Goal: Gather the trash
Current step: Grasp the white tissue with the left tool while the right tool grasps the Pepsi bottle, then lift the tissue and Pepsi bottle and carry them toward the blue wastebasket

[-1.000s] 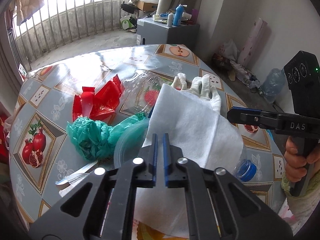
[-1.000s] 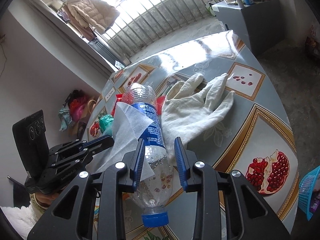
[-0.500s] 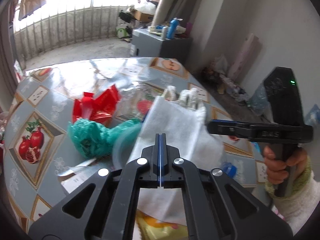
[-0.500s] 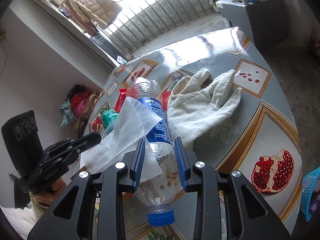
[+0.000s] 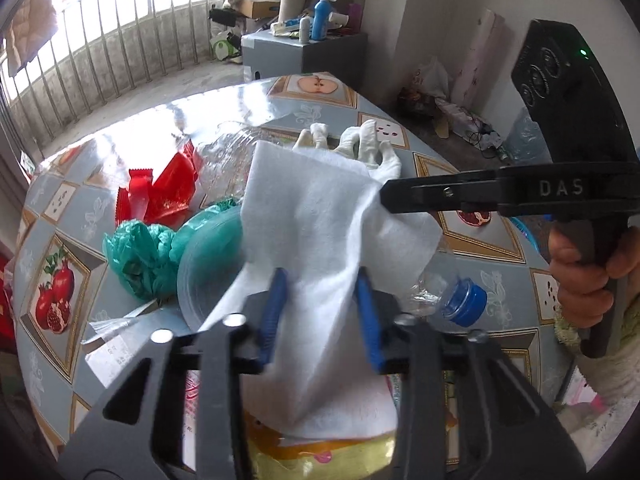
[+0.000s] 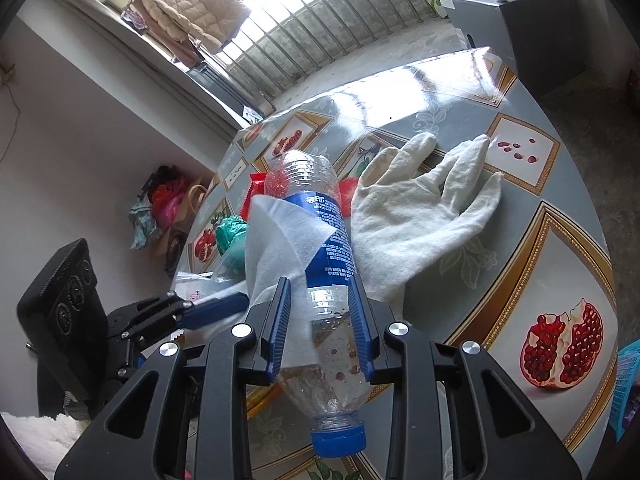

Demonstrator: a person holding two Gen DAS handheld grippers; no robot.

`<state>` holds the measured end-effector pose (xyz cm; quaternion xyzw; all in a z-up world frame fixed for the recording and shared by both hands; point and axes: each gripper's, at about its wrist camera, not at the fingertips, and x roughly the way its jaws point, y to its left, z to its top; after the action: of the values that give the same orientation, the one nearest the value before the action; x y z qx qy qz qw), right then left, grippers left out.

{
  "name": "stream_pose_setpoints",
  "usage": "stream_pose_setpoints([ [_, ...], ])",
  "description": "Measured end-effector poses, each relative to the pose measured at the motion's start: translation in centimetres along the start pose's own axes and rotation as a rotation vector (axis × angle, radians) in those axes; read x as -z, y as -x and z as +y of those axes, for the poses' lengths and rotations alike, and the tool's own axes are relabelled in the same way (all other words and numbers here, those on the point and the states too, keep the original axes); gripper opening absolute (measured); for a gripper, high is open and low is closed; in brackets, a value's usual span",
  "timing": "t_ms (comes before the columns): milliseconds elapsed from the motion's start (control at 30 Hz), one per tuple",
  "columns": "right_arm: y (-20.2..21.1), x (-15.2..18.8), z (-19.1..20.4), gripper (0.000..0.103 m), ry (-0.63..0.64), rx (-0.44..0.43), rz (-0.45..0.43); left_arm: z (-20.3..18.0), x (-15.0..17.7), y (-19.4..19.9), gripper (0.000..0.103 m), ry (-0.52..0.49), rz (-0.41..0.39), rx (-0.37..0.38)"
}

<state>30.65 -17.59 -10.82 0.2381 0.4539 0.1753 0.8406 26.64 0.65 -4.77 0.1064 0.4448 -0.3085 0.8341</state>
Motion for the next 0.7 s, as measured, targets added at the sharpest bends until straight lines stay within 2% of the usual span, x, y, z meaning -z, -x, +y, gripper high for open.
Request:
stream_pose_setpoints([
  [67,0.5,0.0,-0.3,0.029,-0.004,-0.01,-0.013,0.4,0.1,0.0,0.014,0.027,0.003,0.018],
  [233,1.6,-0.2,-1.4,0.03,-0.04,-0.02,-0.037,1.4,0.0,0.9,0.008,0.083,-0.036,0.03],
  [300,1.5,-0.3,-1.7,0.037,-0.053,-0.021,-0.021,2.1,0.0,1.6,0.007,0.12,-0.062,0.035],
  [333,1.4,-0.3,-1.7,0.045,-0.054,-0.017,-0.011,2.6,0.1,1.9,0.007,0.144,-0.075,0.037],
  [467,0.4,-0.4,-0.8,0.058,-0.014,-0.001,0.035,4.5,0.1,2.4,0.006,0.256,-0.1,0.068],
  [700,-2.0,-1.6,0.9,0.064,0.079,0.052,0.115,6.6,0.4,3.0,0.006,0.379,-0.136,0.102],
])
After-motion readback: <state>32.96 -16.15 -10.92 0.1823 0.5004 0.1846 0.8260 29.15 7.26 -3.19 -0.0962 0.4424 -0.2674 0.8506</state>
